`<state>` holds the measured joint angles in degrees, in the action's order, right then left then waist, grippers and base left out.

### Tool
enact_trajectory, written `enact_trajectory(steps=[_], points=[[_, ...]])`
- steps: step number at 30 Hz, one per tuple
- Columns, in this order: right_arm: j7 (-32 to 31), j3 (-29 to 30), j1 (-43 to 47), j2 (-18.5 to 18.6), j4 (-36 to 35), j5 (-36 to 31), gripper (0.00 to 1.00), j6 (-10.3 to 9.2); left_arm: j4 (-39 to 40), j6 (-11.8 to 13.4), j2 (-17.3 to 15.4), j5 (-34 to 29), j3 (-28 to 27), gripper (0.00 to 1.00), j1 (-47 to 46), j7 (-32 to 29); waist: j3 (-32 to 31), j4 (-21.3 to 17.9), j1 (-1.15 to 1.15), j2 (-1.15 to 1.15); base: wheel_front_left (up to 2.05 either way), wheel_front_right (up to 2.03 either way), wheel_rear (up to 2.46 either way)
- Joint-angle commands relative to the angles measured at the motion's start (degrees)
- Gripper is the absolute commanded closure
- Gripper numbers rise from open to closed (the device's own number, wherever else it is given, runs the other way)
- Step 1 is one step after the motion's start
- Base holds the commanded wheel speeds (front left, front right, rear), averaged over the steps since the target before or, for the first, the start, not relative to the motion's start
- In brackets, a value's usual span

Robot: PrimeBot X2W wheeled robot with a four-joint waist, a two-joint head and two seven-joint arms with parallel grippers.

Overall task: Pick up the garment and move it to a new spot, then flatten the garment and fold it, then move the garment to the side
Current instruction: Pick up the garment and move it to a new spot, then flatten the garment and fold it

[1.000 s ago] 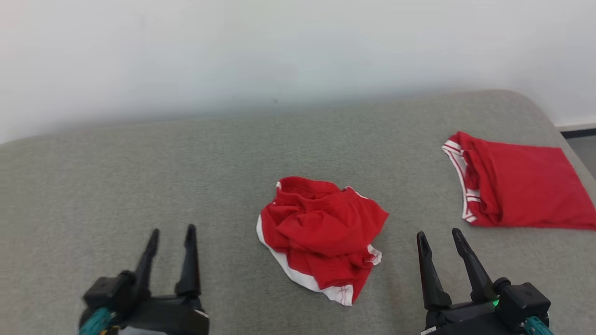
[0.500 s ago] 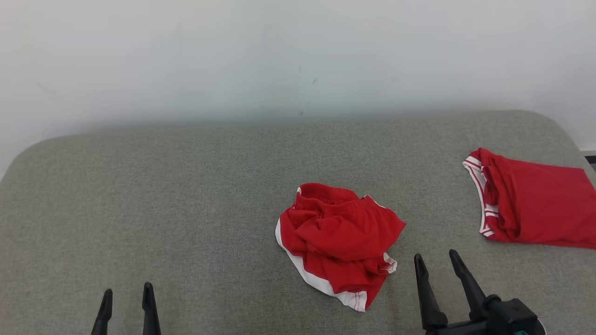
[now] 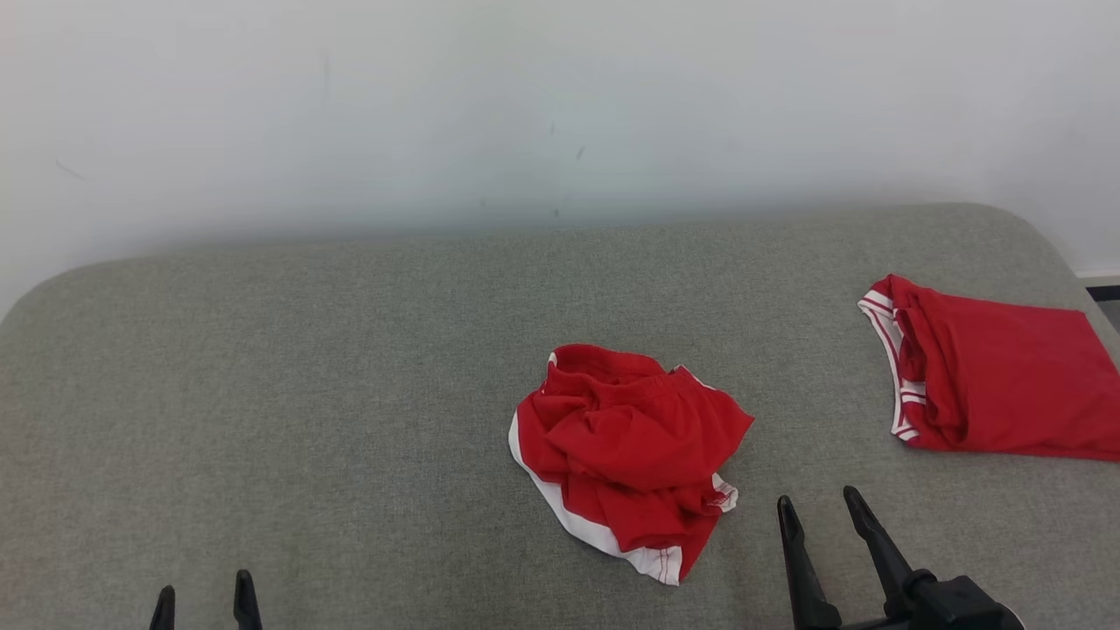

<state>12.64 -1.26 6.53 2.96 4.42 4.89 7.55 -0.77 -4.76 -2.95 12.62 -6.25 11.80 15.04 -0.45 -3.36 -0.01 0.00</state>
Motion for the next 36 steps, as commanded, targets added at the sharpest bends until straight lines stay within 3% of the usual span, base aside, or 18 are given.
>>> enact_trajectory(steps=[1, 31, 33, 36], points=[[0.3, -0.11, 0.26, -0.19, -0.19, -0.18, 0.0, -0.14, 0.02, 0.19, 0.08, -0.04, -0.14, 0.0, 0.77, 0.16, 0.01, -0.02, 0.01, 0.0, 0.0, 0.0, 0.0], [0.03, -1.31, -1.25, -0.18, 0.54, 1.59, 0.0, -0.14, -3.08, -0.33, 0.08, 1.01, 1.8, 0.0, -0.07, 0.17, 1.11, -1.9, 0.01, 0.0, 0.0, 0.0, 0.0], [0.07, -1.26, -1.12, -0.18, 0.6, 1.49, 0.0, -0.14, -3.83, -0.93, -0.82, 1.19, 2.74, 0.0, -1.73, 0.0, 1.35, -2.47, 0.01, 0.0, 0.0, 0.0, 0.0], [0.17, -1.1, -1.24, -0.18, 0.63, 1.6, 0.0, -0.14, -3.9, -1.87, -3.5, 1.01, 5.71, 0.0, -5.16, -4.98, 2.0, -3.61, 0.01, 0.0, 0.0, 0.0, 0.0]])
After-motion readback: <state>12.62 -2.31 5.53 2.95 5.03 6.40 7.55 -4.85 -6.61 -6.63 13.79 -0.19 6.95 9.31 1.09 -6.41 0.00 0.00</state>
